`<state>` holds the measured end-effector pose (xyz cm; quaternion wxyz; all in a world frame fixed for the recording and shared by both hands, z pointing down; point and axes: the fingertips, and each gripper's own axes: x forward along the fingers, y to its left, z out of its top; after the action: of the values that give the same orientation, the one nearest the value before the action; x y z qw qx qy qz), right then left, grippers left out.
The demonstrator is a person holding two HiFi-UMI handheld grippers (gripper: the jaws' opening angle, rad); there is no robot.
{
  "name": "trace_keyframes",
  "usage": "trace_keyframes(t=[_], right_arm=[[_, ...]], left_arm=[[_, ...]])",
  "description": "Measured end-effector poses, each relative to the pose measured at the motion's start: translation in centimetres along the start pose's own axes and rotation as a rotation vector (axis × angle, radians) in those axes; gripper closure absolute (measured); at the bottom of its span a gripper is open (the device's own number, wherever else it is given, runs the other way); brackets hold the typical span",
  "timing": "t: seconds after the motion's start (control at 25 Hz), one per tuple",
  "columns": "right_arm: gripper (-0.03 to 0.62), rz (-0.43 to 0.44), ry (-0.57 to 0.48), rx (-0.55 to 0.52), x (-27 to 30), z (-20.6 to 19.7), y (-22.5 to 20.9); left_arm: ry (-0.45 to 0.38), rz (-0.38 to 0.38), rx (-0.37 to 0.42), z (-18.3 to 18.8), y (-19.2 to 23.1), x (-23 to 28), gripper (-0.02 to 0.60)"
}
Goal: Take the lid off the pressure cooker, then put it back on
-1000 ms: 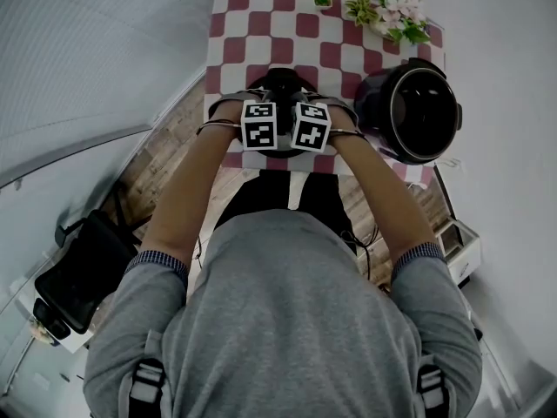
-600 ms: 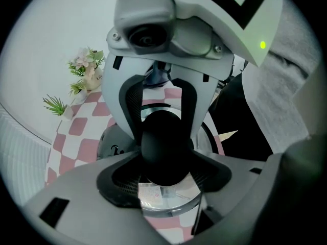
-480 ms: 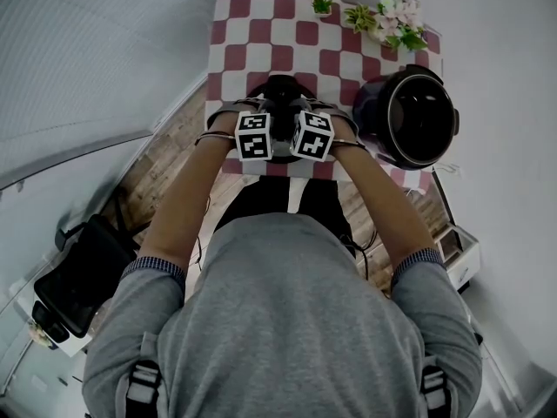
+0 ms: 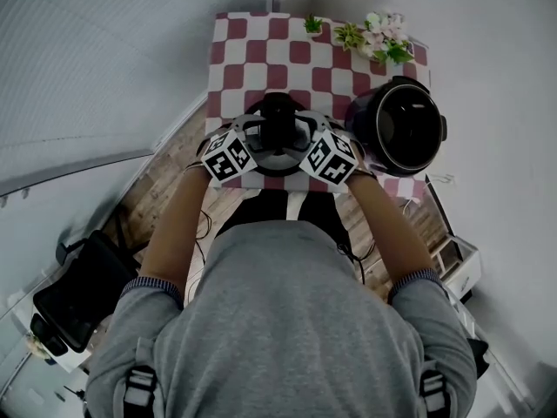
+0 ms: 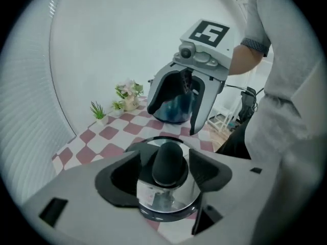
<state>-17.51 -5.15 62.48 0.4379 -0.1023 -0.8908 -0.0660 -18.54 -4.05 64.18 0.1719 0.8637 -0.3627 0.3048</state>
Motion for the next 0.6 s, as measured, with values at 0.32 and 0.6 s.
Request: trace_keyframes(t=[0.32,0.6], right_arm=[[0.249,-0.149,-0.284,0.123,-8.4,4.9,-2.3],[0.253,-0.263,-0.488,0.174,-13.9,7.5,-2.4]], left_arm=[[-0.344,0.107,-0.138,7.2,1.3,-6.0,0.264],[-0.624,0.190,-0.249,13.0,1.4,-11.6,0.264]])
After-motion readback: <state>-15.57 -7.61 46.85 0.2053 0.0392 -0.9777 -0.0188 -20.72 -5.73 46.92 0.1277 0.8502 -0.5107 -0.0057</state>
